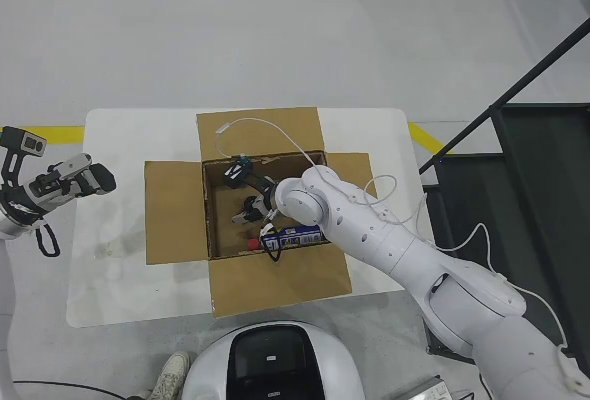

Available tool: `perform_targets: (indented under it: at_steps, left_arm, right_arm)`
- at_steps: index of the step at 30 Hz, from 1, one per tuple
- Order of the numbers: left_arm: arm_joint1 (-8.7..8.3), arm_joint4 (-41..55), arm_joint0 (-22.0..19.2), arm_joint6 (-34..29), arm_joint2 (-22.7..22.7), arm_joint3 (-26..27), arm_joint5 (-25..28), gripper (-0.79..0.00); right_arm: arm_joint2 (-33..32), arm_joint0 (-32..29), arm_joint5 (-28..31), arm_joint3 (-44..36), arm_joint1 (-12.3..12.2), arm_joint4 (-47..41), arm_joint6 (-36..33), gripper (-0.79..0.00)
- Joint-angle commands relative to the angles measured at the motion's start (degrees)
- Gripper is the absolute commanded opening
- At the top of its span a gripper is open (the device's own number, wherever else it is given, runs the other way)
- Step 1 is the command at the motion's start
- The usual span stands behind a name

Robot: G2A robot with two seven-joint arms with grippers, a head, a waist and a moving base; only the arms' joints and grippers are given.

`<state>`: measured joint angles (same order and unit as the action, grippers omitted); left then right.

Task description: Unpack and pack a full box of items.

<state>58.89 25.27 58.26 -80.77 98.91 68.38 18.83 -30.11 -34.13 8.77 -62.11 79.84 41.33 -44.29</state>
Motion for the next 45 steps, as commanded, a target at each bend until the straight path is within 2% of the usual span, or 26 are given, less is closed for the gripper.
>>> perform_targets:
  at_steps: [1,13,28,34,41,45]
  left_arm:
    - [0.0,0.0,0.0,0.0,0.0,0.0,0.0,0.0]
    - [0.0,0.0,0.0,0.0,0.0,0.0,0.0,0.0]
    - [0.0,0.0,0.0,0.0,0.0,0.0,0.0,0.0]
    - [0.0,0.0,0.0,0.0,0.0,0.0,0.0,0.0]
    - [0.0,0.0,0.0,0.0,0.0,0.0,0.0,0.0]
    - [-0.22,-1.1,1.6,4.0,0.2,2.2,-0.8,0.0]
  right_arm:
    - [0.0,0.0,0.0,0.0,0.0,0.0,0.0,0.0]
    - [-1.0,-0.5,0.4,0.6,0.1,0.7,0.1,0.0]
    - [0.3,2.2,2.1,8.1,3.6,-0.1,-0.5,0.0]
    - [0.0,2.3,3.0,10.6,4.3,0.1,-0.3,0.0]
    - [-0.7,1.5,4.9,8.9,4.1,1.8,-1.4,0.0]
    - [-1.7,0.7,5.1,7.4,3.7,2.6,-1.6,0.0]
